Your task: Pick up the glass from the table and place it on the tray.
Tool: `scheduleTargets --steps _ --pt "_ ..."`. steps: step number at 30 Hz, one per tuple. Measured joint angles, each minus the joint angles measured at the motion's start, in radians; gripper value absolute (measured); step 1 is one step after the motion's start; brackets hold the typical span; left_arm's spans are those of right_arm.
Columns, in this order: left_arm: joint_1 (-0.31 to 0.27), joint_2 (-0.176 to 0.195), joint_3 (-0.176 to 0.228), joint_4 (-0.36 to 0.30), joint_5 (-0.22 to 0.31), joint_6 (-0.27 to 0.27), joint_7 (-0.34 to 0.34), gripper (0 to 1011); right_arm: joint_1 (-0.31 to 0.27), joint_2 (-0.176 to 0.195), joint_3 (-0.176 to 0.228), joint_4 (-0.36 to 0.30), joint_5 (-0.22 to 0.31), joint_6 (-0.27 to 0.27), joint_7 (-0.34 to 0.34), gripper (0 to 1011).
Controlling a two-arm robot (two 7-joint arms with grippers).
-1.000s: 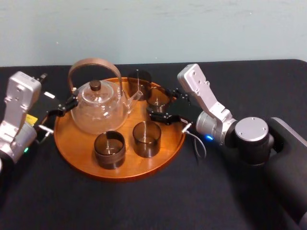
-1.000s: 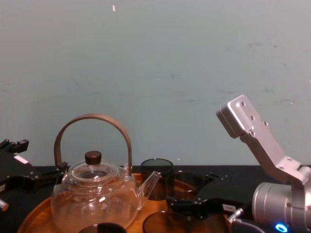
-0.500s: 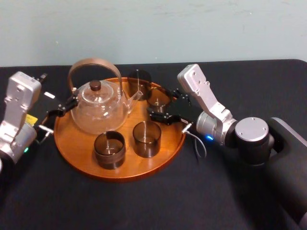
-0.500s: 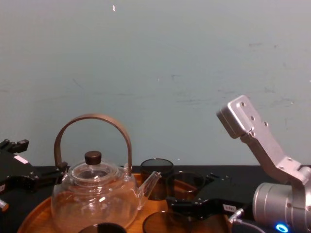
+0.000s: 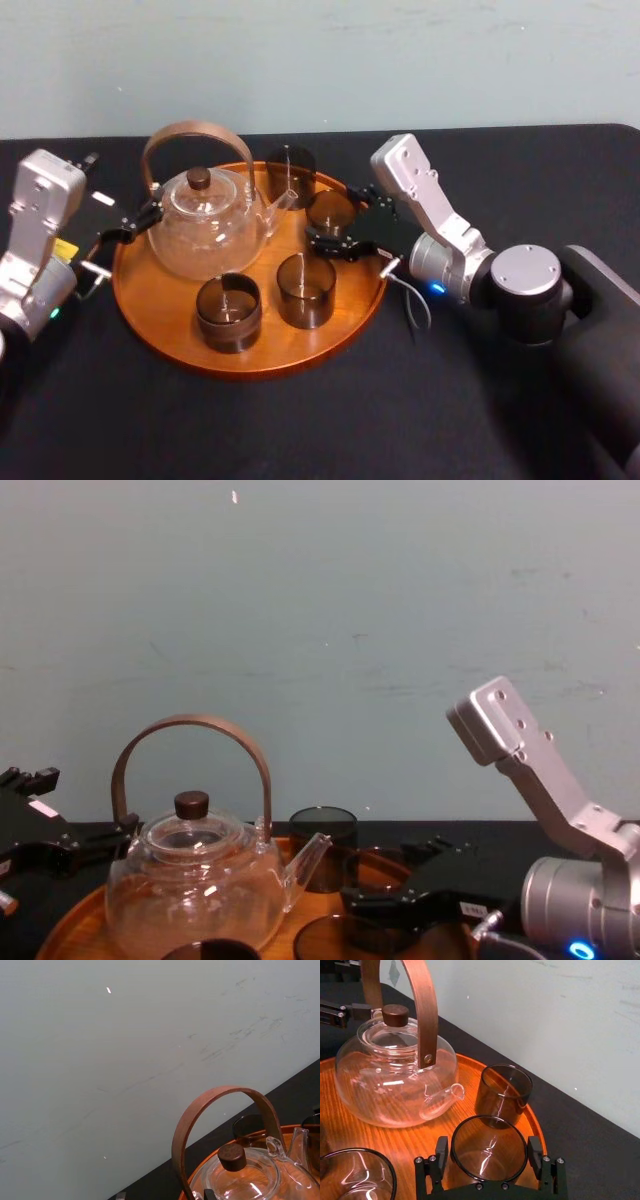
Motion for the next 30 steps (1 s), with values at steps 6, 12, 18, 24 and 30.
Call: scheduleTargets --steps 6,12,18,24,30 --pt "0.000 0.000 0.000 0.000 0.000 0.000 0.000 1009 -0.004 0.006 0.002 -0.009 0.007 0.021 0.010 1002" --pt "0.000 0.000 0.000 0.000 0.000 0.000 0.000 1010 -0.020 0.020 0.002 -0.038 0.010 0.059 0.012 1002" --pt "0.000 0.000 0.000 0.000 0.000 0.000 0.000 1009 -0.045 0.042 0.005 -0.077 0.011 0.082 0.012 1002" --pt "0.000 0.000 0.000 0.000 0.000 0.000 0.000 1010 -0.070 0.064 0.011 -0.108 0.011 0.094 0.007 1002" --pt "0.000 0.000 0.000 0.000 0.000 0.000 0.000 1009 -0.114 0.097 0.030 -0.177 0.019 0.104 0.001 1002"
